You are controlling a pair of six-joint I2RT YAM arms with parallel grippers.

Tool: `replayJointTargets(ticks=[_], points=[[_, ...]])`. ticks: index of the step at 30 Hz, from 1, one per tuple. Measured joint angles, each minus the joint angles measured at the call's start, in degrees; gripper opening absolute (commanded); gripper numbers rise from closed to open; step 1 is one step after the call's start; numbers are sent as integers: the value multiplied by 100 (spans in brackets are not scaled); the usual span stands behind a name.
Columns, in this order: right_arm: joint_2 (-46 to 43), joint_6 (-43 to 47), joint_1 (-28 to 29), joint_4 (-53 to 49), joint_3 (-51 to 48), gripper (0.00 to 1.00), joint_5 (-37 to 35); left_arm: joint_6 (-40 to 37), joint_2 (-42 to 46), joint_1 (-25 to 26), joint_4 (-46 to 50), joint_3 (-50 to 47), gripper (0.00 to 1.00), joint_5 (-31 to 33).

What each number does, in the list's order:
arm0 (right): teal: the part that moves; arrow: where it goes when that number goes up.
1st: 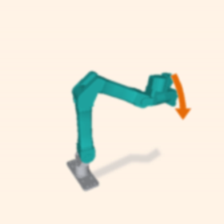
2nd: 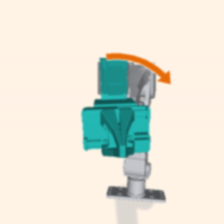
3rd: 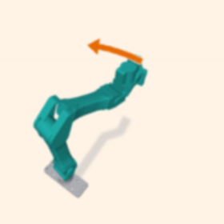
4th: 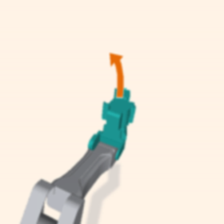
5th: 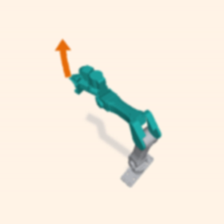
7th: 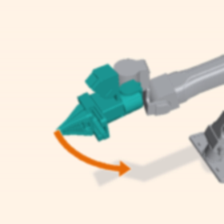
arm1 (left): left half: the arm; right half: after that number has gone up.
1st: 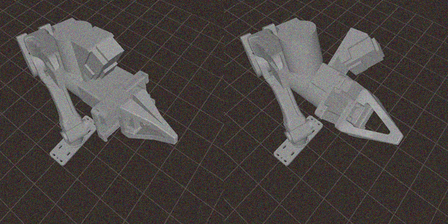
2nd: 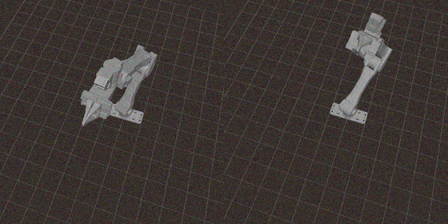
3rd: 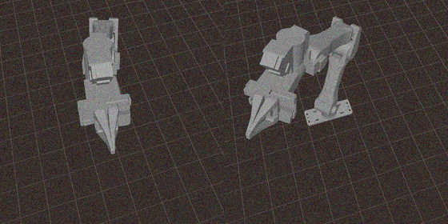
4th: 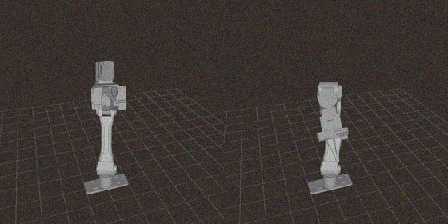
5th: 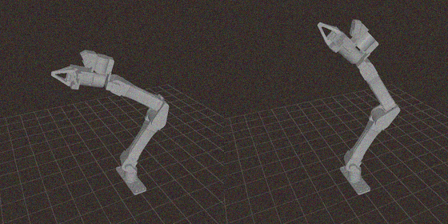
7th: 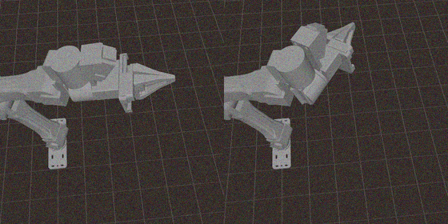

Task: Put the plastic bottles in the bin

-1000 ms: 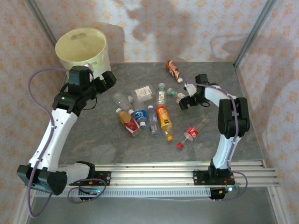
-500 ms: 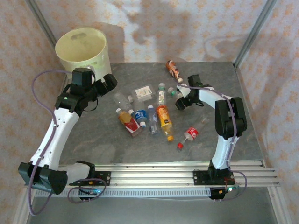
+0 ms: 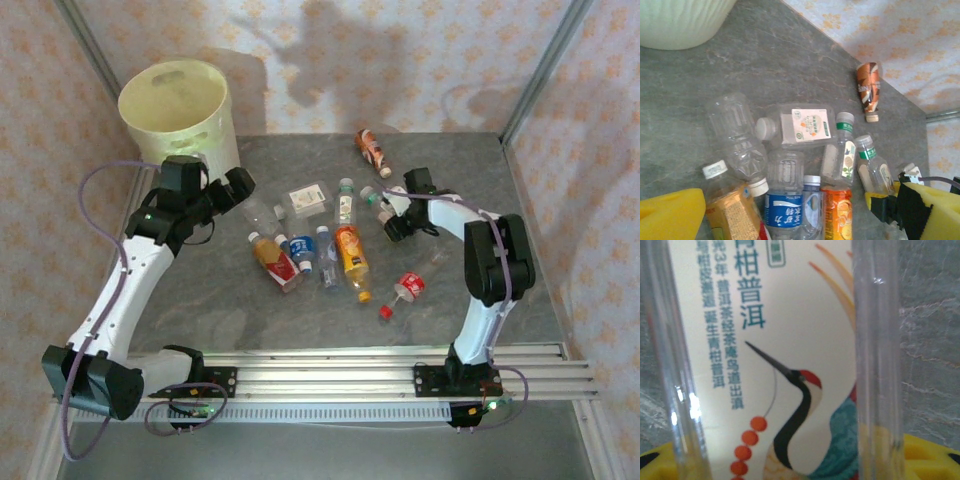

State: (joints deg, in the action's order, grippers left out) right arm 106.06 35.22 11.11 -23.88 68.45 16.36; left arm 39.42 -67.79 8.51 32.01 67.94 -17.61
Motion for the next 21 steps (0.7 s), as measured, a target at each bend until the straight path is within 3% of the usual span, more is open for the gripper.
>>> replayJointTargets(ticks=[13, 21], points=[[-1665, -879, 101, 638, -901, 42, 175, 111, 190, 247, -1084, -457, 100, -798], [-2568, -2319, 608, 1606, -1681, 43, 1032, 203, -339, 1279, -2076, -684, 100, -1202]])
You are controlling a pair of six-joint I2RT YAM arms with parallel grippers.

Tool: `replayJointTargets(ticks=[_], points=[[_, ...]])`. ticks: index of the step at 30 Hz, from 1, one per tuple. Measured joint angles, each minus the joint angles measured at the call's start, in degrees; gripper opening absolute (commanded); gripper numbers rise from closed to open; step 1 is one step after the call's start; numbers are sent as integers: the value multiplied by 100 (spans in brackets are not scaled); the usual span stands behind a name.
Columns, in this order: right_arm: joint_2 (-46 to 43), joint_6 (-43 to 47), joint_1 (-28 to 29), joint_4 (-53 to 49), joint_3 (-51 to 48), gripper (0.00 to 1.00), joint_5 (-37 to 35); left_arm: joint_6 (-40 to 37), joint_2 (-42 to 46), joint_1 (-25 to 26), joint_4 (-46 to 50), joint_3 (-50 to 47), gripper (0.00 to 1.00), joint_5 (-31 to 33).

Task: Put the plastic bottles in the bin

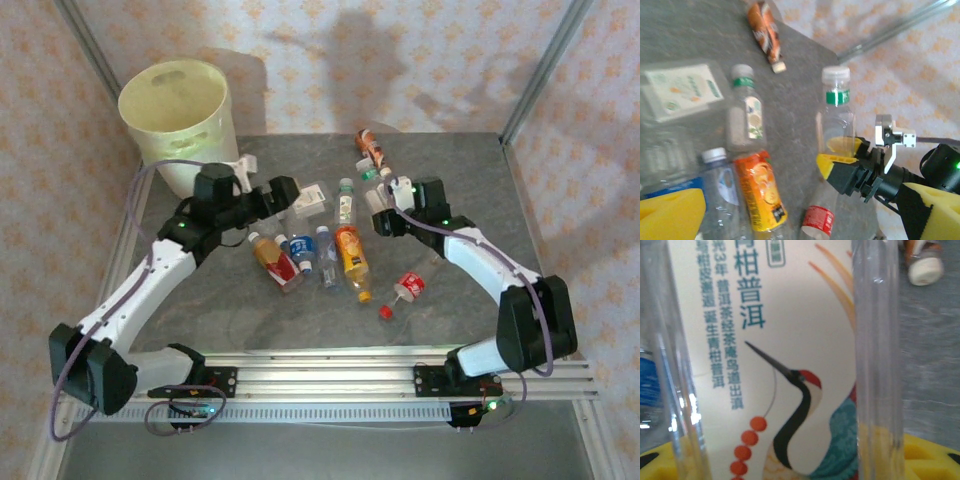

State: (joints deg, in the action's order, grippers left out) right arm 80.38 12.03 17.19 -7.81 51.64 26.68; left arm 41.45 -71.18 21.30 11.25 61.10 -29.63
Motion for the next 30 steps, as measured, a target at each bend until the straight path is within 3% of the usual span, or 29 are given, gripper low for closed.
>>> replayJointTargets(ticks=[11, 17, 30], points=[[-138, -1187, 763, 975, -289, 43, 1023, 103, -1182, 957, -511, 382, 100, 164], [-138, -1360, 1110, 1088, -289, 43, 1154, 332, -1316, 1027, -741, 424, 100, 225], [-181, -1379, 1405, 1071, -192, 44, 1191, 450, -1602, 1211, -352, 831, 84, 640]])
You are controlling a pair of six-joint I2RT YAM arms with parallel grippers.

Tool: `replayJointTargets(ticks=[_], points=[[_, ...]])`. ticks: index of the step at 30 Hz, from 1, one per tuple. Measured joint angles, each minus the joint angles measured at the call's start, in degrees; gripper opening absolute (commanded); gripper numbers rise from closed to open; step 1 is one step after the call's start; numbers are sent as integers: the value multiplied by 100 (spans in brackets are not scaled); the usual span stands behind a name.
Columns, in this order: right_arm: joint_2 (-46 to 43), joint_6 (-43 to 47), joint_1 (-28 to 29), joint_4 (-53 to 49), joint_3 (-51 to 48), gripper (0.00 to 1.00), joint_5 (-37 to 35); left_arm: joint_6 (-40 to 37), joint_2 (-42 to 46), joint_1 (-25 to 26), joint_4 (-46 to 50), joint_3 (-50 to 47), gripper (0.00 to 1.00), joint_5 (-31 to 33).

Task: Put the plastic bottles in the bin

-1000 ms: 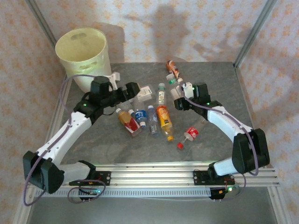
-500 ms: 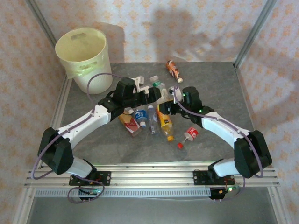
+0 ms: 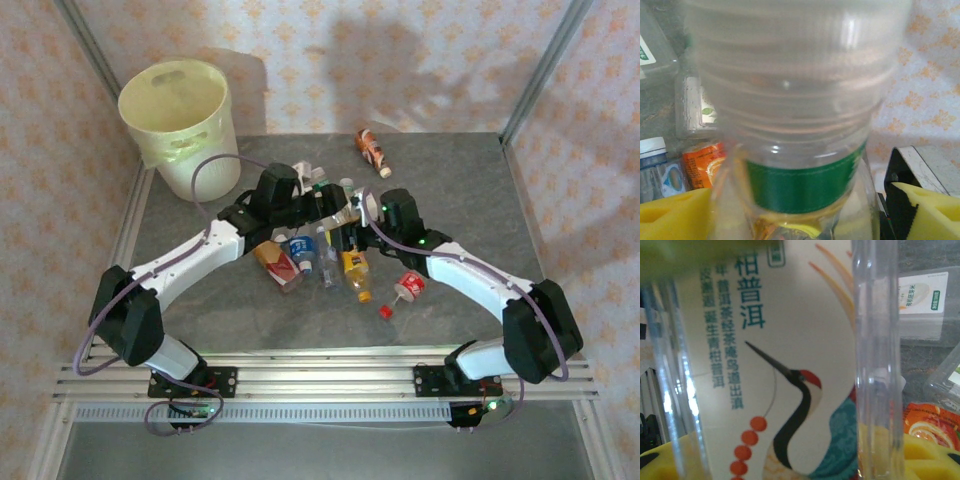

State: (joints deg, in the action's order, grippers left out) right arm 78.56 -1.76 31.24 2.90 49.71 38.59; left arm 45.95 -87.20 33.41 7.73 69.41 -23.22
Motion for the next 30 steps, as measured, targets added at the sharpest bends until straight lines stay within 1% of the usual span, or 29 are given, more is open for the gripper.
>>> replayJointTargets(ticks=[5, 8, 10, 12, 15, 20, 23, 24, 30], points=[[-17, -13, 28, -160, 131, 45, -26, -144, -90, 85, 278, 225, 69, 177], [-22, -35, 66, -225, 186, 47, -59, -155, -162, 114, 352, 256, 62, 249], [-22, -35, 66, -258, 190, 50, -79, -162, -179, 111, 358, 258, 58, 249], [-22, -35, 66, -269, 192, 57, -87, -164, -186, 111, 367, 273, 57, 249], [-22, -50, 72, -273, 205, 70, -105, -164, -186, 116, 387, 289, 56, 269], [-22, -13, 131, -284, 267, 77, -138, -160, -186, 151, 490, 289, 56, 382], [-26, 37, 136, -284, 282, 92, -184, -162, -186, 155, 507, 289, 56, 494], [-26, 42, 136, -286, 282, 99, -212, -162, -186, 155, 525, 289, 56, 542], [-125, 439, 136, -544, 321, 99, -428, -146, -170, 153, 708, 289, 57, 909]])
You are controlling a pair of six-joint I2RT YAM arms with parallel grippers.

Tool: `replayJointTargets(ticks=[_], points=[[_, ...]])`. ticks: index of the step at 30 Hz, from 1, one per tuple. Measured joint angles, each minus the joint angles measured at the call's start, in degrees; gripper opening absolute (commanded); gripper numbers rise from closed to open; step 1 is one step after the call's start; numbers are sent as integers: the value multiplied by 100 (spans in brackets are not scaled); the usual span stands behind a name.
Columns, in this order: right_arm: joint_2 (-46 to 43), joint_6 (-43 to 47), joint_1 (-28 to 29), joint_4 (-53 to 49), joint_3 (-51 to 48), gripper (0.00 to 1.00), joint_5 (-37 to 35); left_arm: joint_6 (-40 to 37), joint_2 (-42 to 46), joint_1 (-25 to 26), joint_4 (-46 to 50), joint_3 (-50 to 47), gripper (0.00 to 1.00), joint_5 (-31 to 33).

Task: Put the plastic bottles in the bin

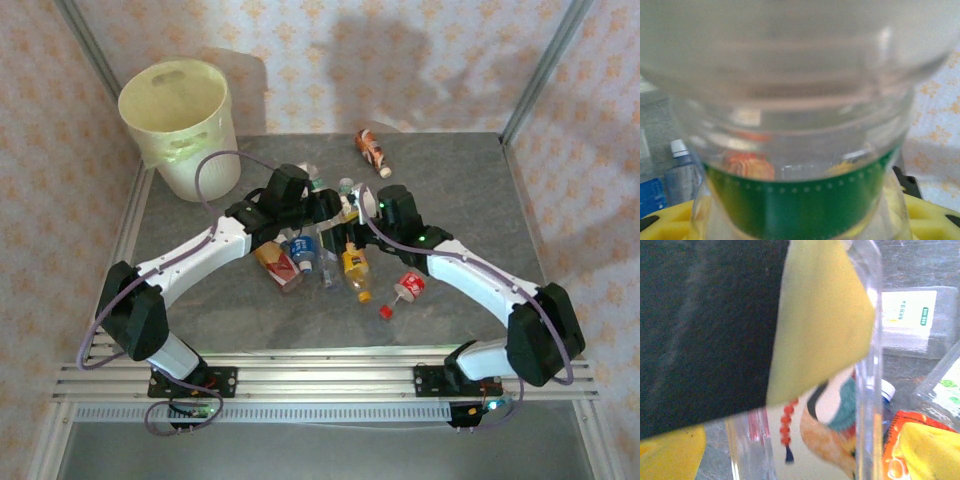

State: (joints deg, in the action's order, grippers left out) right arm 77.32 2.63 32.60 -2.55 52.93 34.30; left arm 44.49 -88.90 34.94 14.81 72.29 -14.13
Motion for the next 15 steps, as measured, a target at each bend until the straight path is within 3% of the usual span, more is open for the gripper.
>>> replayJointTargets(ticks=[9, 15], points=[[-507, 752, 0, -730, 323, 99, -498, 7, 431, -181, 369, -2, 58, 531], [-815, 284, 15, -420, 199, 99, -1757, -22, 835, -369, 946, 55, 59, 1307]])
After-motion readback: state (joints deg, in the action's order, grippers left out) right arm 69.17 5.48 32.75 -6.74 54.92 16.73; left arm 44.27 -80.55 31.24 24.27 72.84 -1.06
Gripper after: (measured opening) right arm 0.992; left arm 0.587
